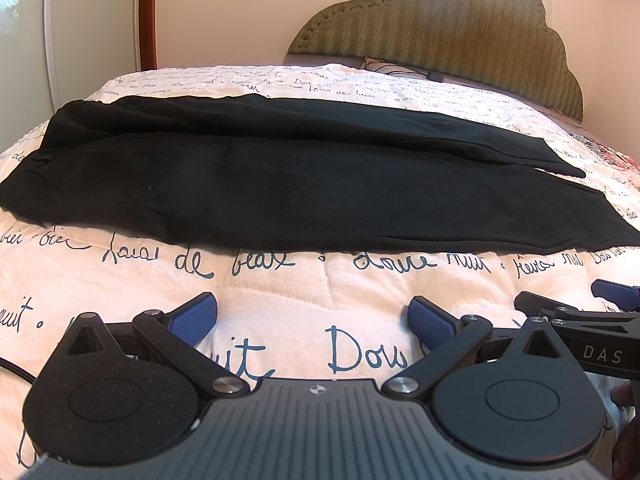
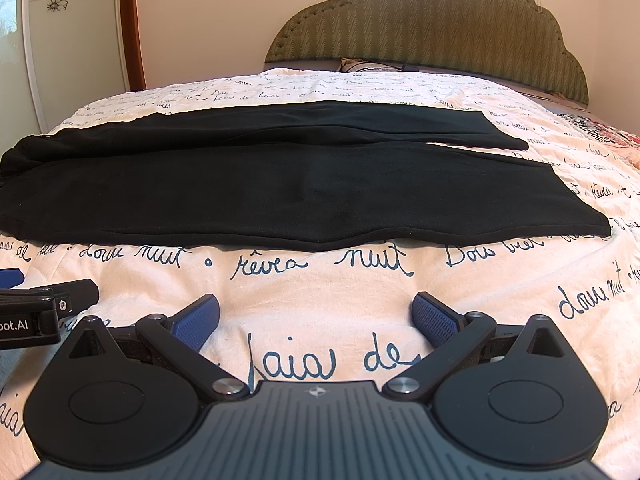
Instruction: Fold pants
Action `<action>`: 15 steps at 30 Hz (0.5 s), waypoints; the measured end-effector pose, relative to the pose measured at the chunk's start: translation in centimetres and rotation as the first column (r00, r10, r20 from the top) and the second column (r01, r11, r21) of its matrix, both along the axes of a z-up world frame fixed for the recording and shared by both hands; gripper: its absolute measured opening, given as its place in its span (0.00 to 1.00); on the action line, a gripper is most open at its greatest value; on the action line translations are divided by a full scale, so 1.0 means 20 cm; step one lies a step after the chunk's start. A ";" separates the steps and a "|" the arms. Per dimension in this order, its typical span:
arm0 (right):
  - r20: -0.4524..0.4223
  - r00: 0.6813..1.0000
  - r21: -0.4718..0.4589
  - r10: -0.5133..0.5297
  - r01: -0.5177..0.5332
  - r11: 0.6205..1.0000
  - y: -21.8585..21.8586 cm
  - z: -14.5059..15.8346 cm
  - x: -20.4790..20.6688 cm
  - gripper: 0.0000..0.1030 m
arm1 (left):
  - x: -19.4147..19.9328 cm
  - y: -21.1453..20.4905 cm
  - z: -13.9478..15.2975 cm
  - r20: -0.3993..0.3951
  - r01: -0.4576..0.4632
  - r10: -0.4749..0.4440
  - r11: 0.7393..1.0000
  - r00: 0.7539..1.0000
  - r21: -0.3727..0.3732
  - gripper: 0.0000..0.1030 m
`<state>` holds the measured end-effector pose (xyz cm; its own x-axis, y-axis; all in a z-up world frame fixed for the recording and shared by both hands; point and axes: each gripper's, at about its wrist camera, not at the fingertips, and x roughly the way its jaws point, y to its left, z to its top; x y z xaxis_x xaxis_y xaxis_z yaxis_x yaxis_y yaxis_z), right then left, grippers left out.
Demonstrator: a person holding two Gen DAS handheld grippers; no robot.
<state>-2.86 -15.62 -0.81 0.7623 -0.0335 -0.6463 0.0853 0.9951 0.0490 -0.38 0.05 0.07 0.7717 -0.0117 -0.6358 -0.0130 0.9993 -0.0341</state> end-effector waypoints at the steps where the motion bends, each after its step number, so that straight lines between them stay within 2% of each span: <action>1: 0.000 1.000 0.000 0.000 0.000 1.000 0.00 0.00 0.00 1.00 | 0.00 0.00 0.00 0.000 0.000 0.000 1.000 1.000 0.000 1.00; 15: 0.001 1.000 -0.001 -0.001 0.001 1.000 0.02 0.01 -0.02 1.00 | 0.00 0.00 0.01 0.000 0.000 0.000 1.000 1.000 0.001 1.00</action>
<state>-3.18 -15.28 -0.60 0.7630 -0.0353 -0.6454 0.0864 0.9951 0.0476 -0.40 0.13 0.22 0.7716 -0.0111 -0.6360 -0.0126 0.9994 -0.0328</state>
